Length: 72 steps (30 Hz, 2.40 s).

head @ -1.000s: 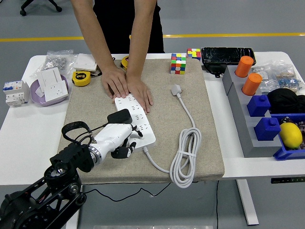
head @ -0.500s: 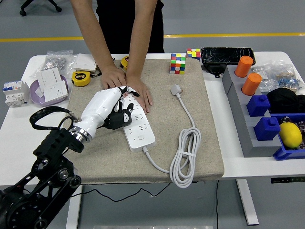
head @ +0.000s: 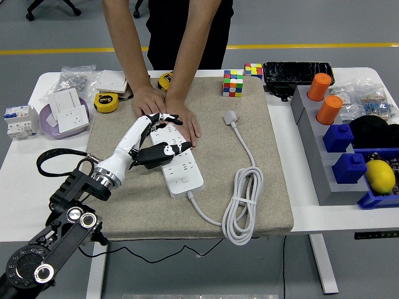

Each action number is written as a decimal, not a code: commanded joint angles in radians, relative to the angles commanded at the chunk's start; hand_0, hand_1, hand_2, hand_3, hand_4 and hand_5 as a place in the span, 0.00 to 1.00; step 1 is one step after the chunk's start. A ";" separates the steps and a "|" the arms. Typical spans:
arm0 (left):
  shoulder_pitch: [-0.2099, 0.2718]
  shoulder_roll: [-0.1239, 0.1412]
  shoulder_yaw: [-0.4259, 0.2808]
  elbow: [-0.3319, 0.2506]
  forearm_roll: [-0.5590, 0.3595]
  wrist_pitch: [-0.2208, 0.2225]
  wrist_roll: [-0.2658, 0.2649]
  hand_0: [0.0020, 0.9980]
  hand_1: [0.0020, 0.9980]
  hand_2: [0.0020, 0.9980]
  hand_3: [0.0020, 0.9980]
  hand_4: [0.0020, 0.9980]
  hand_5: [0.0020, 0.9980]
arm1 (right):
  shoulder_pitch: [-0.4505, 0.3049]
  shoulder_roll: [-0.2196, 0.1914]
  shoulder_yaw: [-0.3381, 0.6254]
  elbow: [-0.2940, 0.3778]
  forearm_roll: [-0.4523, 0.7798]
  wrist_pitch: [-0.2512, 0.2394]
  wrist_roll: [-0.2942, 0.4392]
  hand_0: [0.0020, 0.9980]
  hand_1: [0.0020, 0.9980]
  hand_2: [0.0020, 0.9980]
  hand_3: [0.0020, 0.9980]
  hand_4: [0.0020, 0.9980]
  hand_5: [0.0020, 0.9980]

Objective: Pick up the plug,place it near the board,insert it into the board,press the button

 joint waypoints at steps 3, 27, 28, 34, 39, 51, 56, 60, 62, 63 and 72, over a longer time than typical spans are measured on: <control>-0.006 0.003 0.004 0.005 0.066 -0.019 0.038 1.00 1.00 1.00 0.98 1.00 0.36 | 0.000 -0.002 -0.001 0.000 -0.001 0.000 -0.001 0.86 0.72 0.71 0.69 1.00 0.66; -0.092 -0.006 0.073 0.155 0.519 -0.057 0.128 0.85 0.90 0.85 0.83 1.00 0.13 | 0.004 -0.002 -0.004 0.000 0.004 0.000 -0.001 0.86 0.72 0.71 0.69 1.00 0.66; -0.092 -0.007 0.073 0.156 0.520 -0.054 0.128 0.85 0.90 0.85 0.83 1.00 0.13 | 0.003 -0.002 -0.003 0.000 0.003 0.000 -0.001 0.86 0.72 0.71 0.69 1.00 0.66; -0.103 -0.010 0.067 0.181 0.527 -0.024 0.123 0.78 0.85 0.80 0.80 1.00 0.14 | 0.001 0.000 0.007 0.000 -0.004 0.001 -0.001 0.86 0.72 0.71 0.69 1.00 0.66; -0.104 -0.011 0.048 0.193 0.573 -0.007 0.128 0.65 0.68 0.62 0.65 0.94 0.15 | 0.003 -0.002 0.004 0.000 0.001 0.000 0.001 0.86 0.72 0.71 0.69 1.00 0.66; -0.102 -0.010 0.004 0.210 0.803 0.002 0.141 0.41 0.37 0.43 0.50 0.70 0.05 | 0.005 -0.002 0.007 0.000 0.002 0.000 0.002 0.86 0.72 0.71 0.69 1.00 0.66; -0.099 -0.009 -0.002 0.194 0.832 -0.005 0.138 0.37 0.30 0.36 0.49 0.65 0.00 | 0.005 -0.001 0.008 0.000 0.001 0.000 0.002 0.86 0.72 0.71 0.69 1.00 0.66; -0.095 -0.006 -0.008 0.181 0.820 -0.007 0.129 0.36 0.29 0.36 0.49 0.63 0.00 | 0.004 -0.001 0.008 0.000 -0.001 0.000 0.001 0.86 0.72 0.71 0.69 1.00 0.66; -0.091 -0.005 -0.016 0.171 0.805 -0.011 0.123 0.36 0.29 0.36 0.49 0.63 0.00 | 0.003 -0.002 0.008 0.000 -0.002 0.000 0.001 0.86 0.72 0.71 0.69 1.00 0.66; -0.089 -0.004 -0.020 0.167 0.795 -0.012 0.120 0.36 0.29 0.36 0.49 0.63 0.00 | 0.003 -0.002 0.008 0.000 -0.002 0.001 0.001 0.86 0.72 0.71 0.69 1.00 0.66; -0.056 0.016 -0.107 0.080 0.685 -0.044 0.083 0.37 0.31 0.36 0.49 0.63 0.00 | 0.004 -0.002 0.004 0.000 0.001 0.000 0.001 0.86 0.72 0.71 0.69 1.00 0.66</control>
